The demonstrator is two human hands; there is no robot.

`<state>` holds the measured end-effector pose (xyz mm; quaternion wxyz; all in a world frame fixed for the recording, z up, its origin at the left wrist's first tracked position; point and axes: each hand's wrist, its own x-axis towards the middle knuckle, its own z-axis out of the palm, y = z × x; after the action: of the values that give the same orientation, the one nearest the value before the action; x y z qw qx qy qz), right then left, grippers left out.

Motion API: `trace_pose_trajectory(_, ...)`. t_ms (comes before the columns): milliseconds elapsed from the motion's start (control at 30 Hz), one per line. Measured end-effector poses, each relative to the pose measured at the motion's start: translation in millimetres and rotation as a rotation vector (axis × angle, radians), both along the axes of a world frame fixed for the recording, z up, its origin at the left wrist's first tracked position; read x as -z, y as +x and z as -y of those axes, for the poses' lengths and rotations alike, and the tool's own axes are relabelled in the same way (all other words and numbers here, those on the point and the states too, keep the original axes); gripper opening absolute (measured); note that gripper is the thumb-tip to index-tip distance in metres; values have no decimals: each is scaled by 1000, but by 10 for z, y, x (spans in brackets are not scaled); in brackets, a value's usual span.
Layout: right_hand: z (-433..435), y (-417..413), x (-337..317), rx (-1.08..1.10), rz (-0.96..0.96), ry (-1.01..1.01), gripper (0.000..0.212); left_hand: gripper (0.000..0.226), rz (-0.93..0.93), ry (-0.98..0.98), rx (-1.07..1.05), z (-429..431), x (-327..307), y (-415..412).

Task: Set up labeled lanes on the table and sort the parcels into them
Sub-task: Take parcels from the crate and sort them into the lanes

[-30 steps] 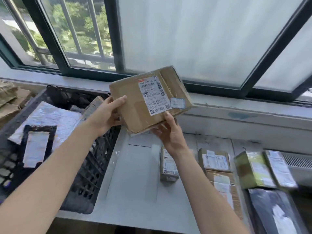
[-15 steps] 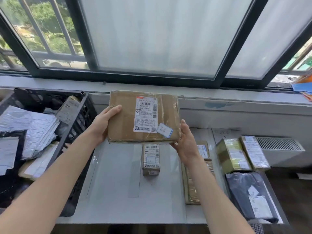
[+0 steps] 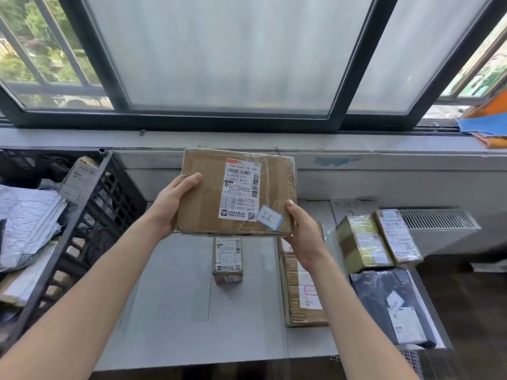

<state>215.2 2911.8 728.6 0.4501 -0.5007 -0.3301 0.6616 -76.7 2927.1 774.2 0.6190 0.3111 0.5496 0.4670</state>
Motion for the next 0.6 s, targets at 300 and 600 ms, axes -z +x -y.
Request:
trace_pose_trajectory(300,-98,22,19,20,37,8,65,31,8,13,43,-200,59,-30)
trace_pose_trajectory(600,-29,269,-35,12,152,26,78,41,-7,23,103,-477,154,117)
